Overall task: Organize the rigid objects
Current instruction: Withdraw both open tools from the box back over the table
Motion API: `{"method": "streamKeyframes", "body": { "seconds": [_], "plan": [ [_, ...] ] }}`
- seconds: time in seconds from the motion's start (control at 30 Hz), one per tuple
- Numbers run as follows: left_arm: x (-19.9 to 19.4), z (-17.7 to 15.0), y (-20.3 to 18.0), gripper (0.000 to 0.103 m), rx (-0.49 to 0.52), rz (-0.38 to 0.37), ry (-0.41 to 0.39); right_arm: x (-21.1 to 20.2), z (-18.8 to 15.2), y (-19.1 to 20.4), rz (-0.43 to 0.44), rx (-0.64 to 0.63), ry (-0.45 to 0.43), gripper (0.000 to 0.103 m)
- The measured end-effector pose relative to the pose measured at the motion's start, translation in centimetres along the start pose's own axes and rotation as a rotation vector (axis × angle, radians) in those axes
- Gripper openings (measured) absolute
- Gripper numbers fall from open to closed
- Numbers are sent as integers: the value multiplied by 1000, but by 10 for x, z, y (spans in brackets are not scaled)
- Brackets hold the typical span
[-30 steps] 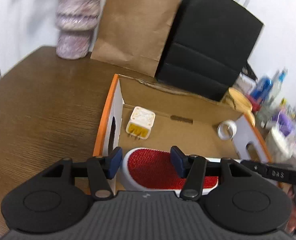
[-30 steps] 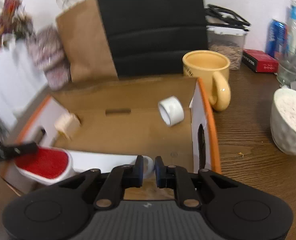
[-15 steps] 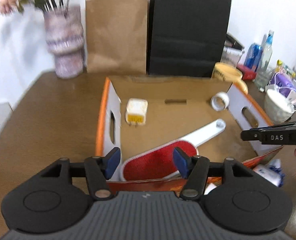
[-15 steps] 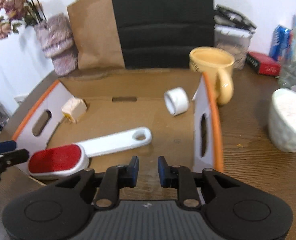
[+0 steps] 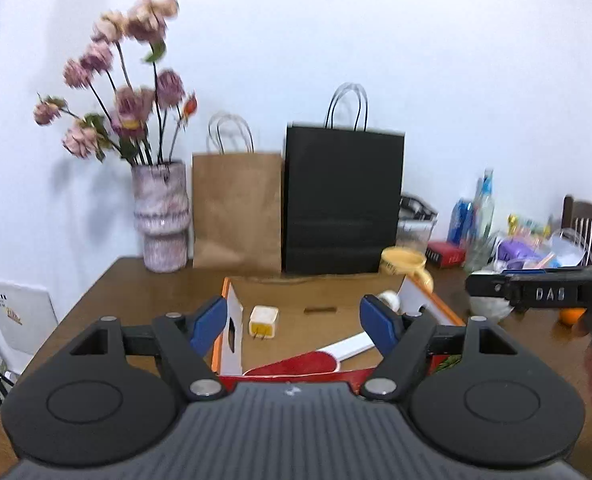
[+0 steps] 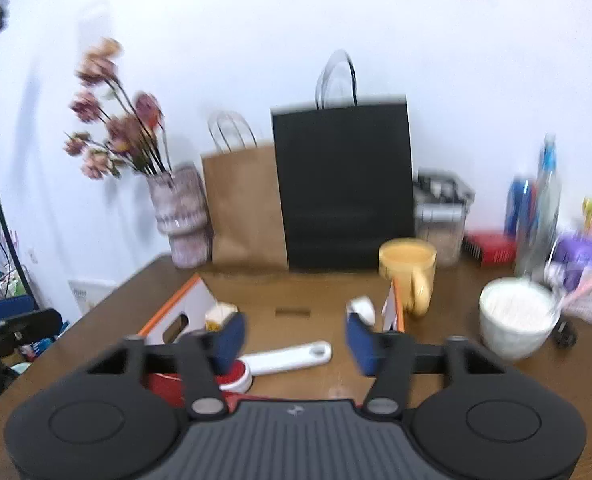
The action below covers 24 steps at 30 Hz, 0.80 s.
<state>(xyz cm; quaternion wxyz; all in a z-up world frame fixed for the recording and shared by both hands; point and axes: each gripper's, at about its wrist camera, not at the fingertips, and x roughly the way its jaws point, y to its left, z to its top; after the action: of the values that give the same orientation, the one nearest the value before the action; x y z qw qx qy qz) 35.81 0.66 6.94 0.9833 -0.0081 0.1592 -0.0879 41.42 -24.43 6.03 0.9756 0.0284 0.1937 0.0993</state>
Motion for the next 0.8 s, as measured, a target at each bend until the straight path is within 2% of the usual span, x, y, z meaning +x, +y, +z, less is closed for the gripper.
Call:
{"method": "streamKeyframes", "body": {
  "seconds": [0.07, 0.13, 0.47, 0.63, 0.8],
  "plan": [
    [-14, -10, -2, 76, -19, 4, -57, -13, -9, 6, -13, -27, -56, 70],
    [-27, -18, -5, 76, -24, 16, -90, -23, -16, 9, -8, -26, -73, 70],
    [-70, -34, 1, 76, -49, 23, -112, -67, -38, 29, -9, -65, -113, 70],
    [-94, -47, 1, 77, -75, 20, -118, -94, -66, 33, -11, -52, -129, 70],
    [-130, -69, -11, 77, -31, 45, -116, -133, -95, 38, -28, -51, -142, 71]
  ]
}}
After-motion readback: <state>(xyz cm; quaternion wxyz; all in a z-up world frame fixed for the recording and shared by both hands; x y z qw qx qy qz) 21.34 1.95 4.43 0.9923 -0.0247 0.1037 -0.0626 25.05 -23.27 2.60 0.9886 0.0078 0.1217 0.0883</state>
